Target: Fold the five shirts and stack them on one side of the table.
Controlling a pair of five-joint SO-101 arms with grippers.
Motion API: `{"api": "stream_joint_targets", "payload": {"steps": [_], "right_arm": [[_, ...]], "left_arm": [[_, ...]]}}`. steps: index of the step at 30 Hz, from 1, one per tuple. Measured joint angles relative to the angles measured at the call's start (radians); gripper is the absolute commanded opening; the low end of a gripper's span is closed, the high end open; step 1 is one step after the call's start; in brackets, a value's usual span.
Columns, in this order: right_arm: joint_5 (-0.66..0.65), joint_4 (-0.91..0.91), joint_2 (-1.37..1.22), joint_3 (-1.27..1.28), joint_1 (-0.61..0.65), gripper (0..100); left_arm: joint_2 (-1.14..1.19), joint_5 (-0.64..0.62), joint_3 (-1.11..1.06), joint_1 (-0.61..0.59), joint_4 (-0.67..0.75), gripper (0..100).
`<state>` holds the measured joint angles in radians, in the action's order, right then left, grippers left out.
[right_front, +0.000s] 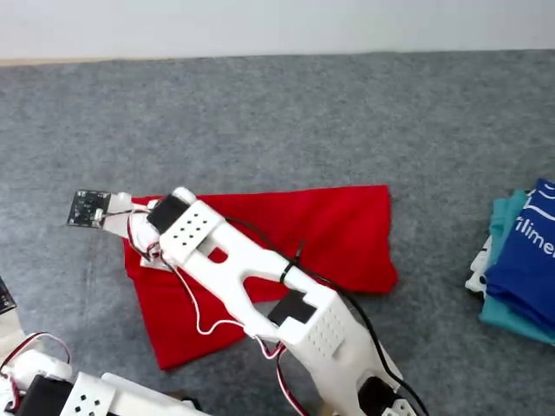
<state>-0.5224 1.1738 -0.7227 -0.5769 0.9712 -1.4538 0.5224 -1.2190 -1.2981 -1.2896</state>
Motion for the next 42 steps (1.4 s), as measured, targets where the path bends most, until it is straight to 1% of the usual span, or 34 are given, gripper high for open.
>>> {"api": "stream_joint_targets", "payload": {"steps": [3,8,11,16,20,24,28,31,34,36,42], "right_arm": [[0.000,-0.041,-0.023,0.000,0.011,12.1],[0.002,-0.041,-0.032,0.000,0.017,12.1],[0.002,0.003,0.006,0.000,0.017,12.1],[0.002,0.071,0.158,0.000,0.017,12.1],[0.002,0.133,0.247,0.000,-0.014,12.1],[0.002,0.250,0.311,0.000,-0.063,12.1],[0.021,0.407,0.394,0.000,-0.163,12.1],[0.060,0.505,0.470,0.000,-0.281,12.1],[0.069,0.574,0.542,0.000,-0.404,12.1],[0.078,0.577,0.589,0.000,-0.489,12.1],[0.083,0.578,0.727,0.054,-0.776,12.1]], "left_arm": [[0.000,0.000,0.000,0.000,0.000,0],[0.000,0.000,0.000,0.000,0.000,0],[0.000,0.000,0.000,0.000,0.000,0],[0.000,0.000,0.000,0.026,0.000,0],[0.000,0.000,0.023,0.058,0.000,0],[0.002,0.000,0.083,0.112,-0.006,0],[-0.002,0.000,0.164,0.236,-0.083,0],[-0.005,0.000,0.235,0.379,-0.158,0],[0.017,0.000,0.305,0.549,-0.236,0],[0.075,0.000,0.348,0.664,-0.293,0],[0.356,0.000,0.519,0.939,-0.428,0]]}}
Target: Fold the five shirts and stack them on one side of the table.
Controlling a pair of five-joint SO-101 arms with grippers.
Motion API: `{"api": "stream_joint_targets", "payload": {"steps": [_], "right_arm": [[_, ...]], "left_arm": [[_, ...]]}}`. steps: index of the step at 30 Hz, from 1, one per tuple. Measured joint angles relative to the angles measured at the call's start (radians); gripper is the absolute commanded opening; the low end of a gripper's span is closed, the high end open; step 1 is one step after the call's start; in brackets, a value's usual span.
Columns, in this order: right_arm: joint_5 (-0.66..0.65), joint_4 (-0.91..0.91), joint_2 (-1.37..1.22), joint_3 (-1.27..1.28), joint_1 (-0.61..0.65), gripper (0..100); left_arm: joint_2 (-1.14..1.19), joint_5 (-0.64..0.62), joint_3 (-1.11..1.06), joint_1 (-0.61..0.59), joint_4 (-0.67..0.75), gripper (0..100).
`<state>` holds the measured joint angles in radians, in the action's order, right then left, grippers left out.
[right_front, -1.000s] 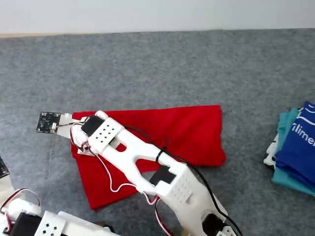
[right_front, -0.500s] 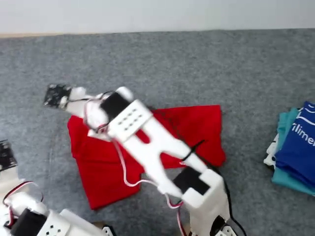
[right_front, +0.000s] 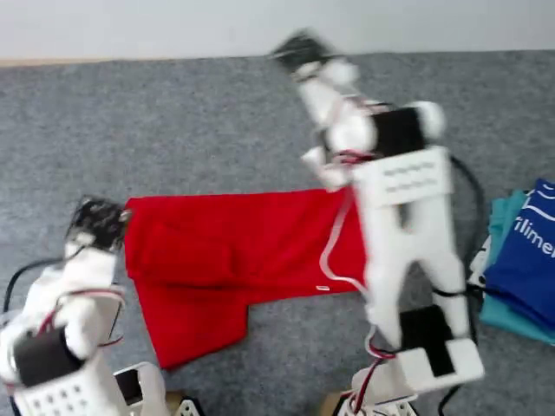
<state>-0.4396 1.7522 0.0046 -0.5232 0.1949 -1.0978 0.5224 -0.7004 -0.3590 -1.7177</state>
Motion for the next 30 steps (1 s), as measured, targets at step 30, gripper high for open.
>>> {"api": "stream_joint_targets", "payload": {"steps": [30], "right_arm": [[-0.204,0.000,0.374,0.344,-1.117,12.1]], "left_arm": [[0.776,0.356,-0.261,0.571,0.331,10]]}}
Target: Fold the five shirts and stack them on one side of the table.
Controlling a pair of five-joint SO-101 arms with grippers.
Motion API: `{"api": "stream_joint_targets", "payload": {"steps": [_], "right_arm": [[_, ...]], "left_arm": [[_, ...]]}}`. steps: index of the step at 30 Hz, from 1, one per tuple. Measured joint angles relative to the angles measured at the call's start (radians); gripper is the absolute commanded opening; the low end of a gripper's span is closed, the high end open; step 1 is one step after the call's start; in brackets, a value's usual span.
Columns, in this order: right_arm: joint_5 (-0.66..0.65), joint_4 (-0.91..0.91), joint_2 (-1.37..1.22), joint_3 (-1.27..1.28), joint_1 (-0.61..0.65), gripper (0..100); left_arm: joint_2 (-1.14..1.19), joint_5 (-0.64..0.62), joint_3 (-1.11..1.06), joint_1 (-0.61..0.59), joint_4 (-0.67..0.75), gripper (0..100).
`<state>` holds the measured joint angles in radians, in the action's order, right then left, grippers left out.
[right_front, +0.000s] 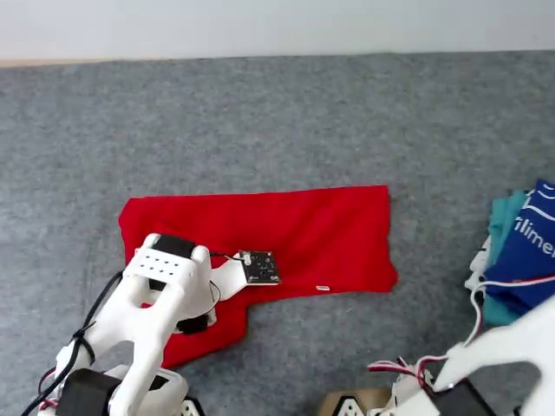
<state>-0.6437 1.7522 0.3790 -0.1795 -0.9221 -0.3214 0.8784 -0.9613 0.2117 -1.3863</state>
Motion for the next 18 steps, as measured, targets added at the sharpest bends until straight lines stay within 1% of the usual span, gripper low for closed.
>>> {"api": "stream_joint_targets", "payload": {"steps": [6,11,18], "right_arm": [[-0.018,0.000,0.074,0.000,-0.005,12.1],[-0.018,0.000,0.103,0.000,-0.005,12.1],[-0.020,0.000,0.110,0.000,-0.008,12.1]], "left_arm": [[0.000,0.000,-0.049,0.000,0.008,11],[0.002,0.054,-0.084,0.000,0.008,11],[0.011,0.058,-0.115,0.000,0.091,9]]}}
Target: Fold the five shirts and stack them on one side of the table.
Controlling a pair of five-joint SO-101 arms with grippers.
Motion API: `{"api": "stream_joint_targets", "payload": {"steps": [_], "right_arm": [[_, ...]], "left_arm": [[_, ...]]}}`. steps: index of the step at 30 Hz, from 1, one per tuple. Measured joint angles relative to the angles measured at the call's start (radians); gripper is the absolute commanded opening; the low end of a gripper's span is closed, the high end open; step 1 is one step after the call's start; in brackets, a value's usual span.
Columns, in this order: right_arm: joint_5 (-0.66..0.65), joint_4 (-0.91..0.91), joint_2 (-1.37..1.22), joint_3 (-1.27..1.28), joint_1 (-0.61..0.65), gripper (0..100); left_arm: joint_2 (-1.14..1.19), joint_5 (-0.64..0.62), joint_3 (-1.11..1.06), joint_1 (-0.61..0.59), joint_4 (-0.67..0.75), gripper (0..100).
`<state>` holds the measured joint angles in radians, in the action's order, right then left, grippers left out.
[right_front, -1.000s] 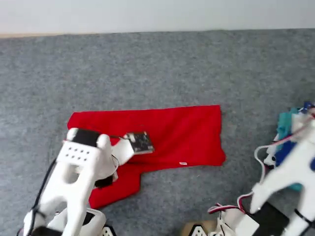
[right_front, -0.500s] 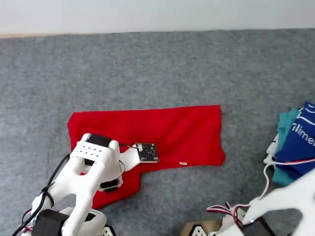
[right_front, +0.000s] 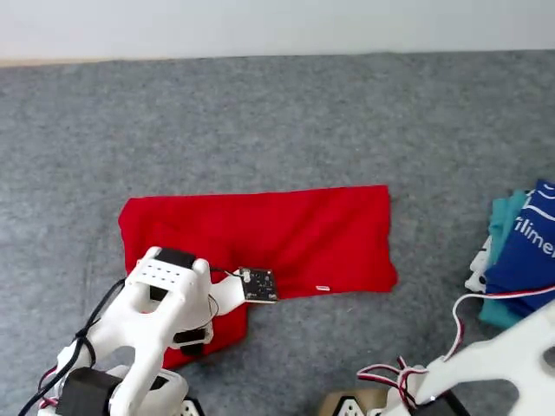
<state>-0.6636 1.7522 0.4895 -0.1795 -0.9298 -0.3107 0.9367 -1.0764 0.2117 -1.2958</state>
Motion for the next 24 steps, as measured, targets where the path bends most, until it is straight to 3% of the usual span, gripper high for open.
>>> {"api": "stream_joint_targets", "payload": {"steps": [4,12,24], "right_arm": [[0.000,0.000,0.000,0.000,0.000,12.1],[0.000,0.000,0.000,0.000,0.000,12.1],[0.000,0.000,0.000,0.000,0.000,12.1]], "left_arm": [[-0.009,-0.052,-0.040,0.002,0.058,0],[-0.009,-0.069,-0.041,0.006,0.060,0],[0.000,-0.069,0.209,0.005,-0.094,0]]}}
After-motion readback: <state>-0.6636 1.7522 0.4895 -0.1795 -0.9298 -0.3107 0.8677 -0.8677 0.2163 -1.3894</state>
